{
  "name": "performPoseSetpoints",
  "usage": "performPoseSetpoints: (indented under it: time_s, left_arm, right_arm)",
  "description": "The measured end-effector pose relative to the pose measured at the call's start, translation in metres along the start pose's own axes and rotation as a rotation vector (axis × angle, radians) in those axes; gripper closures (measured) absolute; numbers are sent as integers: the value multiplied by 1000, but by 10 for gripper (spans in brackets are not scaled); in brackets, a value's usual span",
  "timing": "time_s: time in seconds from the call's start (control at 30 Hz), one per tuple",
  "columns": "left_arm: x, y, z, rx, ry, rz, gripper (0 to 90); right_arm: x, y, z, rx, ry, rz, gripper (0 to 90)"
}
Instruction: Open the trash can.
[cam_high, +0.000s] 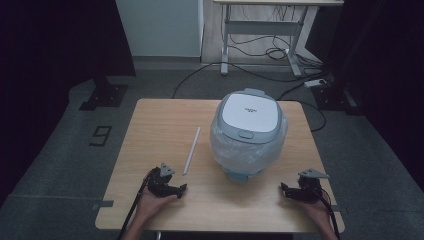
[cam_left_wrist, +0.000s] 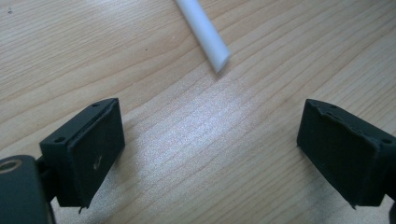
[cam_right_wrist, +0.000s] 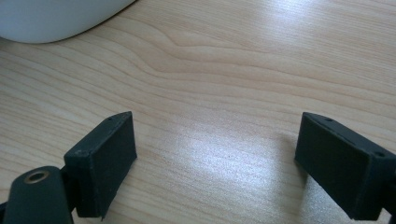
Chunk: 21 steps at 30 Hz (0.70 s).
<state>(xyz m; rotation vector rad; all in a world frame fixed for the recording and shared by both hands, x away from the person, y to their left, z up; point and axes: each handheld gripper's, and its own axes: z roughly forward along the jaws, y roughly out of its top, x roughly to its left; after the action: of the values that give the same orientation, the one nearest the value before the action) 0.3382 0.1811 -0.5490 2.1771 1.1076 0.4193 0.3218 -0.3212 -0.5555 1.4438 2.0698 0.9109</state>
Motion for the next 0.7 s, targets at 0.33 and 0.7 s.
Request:
performPoseSetpoints:
  time_s: [0.33, 0.7]
  left_arm:
    - [0, 0, 0, 0, 0, 0, 68]
    - [0, 0, 0, 1, 3, -2, 69]
  right_arm:
    - [-1, 1, 1, 2, 2, -3, 105]
    - [-3, 4, -11, -69, 36, 35, 194]
